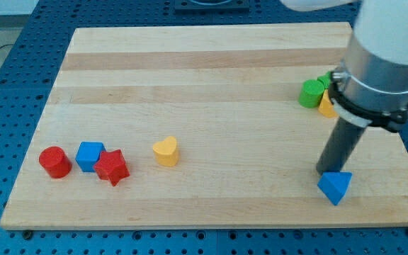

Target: Drag the yellow hexagon into the top side of the blue triangle

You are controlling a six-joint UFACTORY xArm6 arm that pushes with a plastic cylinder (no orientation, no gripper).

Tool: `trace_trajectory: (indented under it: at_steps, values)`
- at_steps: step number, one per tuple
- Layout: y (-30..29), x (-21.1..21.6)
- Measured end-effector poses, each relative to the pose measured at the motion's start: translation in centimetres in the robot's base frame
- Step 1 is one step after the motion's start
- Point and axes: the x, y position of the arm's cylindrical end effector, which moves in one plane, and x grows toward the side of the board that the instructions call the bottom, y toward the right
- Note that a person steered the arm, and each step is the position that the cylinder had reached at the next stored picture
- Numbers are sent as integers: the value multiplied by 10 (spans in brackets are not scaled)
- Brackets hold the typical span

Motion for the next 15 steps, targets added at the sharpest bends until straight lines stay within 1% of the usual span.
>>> trace_trajectory:
  at_steps: [1, 2, 3, 4, 5, 6, 7, 8, 9, 10, 13, 15]
  values:
    - [-33, -2]
    - [-99, -18]
    - [-140, -50]
    - [-200, -65]
    - [-275, -68]
    - [-332, -61]
    - [-319, -37]
    - [-290, -30]
    - [-278, -30]
    - [-227, -31]
    - [-134, -41]
    - [-122, -45]
